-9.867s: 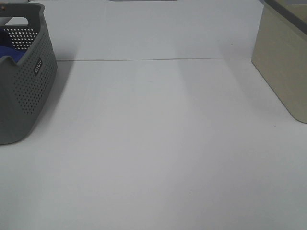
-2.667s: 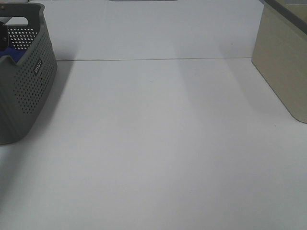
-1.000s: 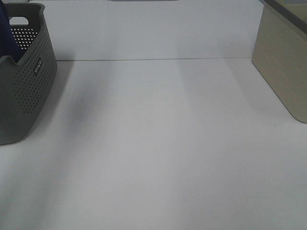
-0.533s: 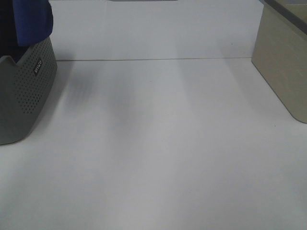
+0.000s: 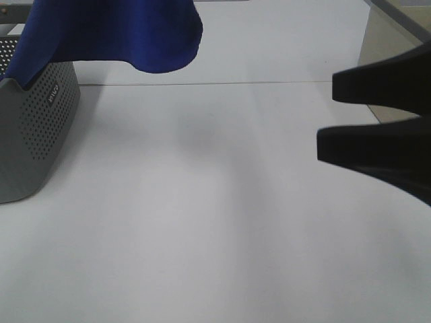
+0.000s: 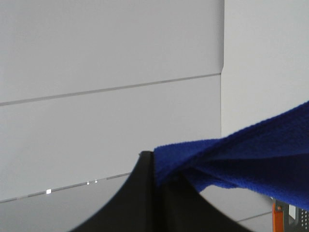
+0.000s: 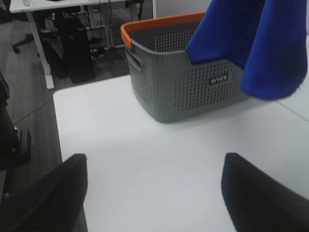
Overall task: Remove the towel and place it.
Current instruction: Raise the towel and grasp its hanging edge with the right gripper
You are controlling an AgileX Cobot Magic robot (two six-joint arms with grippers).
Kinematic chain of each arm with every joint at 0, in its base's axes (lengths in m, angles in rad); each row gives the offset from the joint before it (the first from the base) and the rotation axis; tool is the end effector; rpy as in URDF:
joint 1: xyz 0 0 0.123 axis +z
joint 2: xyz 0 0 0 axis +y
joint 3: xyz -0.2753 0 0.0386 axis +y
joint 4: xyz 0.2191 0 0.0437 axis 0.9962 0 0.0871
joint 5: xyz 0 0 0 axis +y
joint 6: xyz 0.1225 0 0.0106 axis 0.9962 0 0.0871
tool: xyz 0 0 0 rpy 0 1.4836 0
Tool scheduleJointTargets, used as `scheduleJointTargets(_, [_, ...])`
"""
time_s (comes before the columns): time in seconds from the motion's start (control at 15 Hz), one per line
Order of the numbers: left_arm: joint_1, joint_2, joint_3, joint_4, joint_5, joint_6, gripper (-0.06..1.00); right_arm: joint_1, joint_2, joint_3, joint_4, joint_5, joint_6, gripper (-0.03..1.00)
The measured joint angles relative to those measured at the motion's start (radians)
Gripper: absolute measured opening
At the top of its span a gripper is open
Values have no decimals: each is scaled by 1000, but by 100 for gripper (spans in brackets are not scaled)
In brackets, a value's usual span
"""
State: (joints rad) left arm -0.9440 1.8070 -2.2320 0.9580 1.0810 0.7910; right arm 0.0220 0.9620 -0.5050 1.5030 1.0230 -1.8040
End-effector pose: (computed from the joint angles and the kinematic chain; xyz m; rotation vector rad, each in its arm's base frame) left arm 0.2857 -0.2431 0.4857 1.4530 1.2487 1.0508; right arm 0.1448 0.1080 0.2837 -0.9389 1.6426 0.8026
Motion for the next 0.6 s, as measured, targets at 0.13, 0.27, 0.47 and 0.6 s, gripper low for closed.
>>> scheduleJointTargets(0.13, [-53, 0, 0, -45, 15, 61, 0, 0, 131, -59, 90, 47, -104, 75])
scheduleJointTargets(0.27, [-93, 0, 0, -95, 39, 135, 0, 0, 223, -110, 120, 81, -156, 75])
scheduleJointTargets(0.47, [-96, 0, 0, -161, 48, 174, 0, 0, 368, -195, 133, 133, -193, 75])
scheduleJointTargets(0.6, [-96, 0, 0, -178, 48, 181, 0, 32, 456, -238, 144, 139, -218, 75])
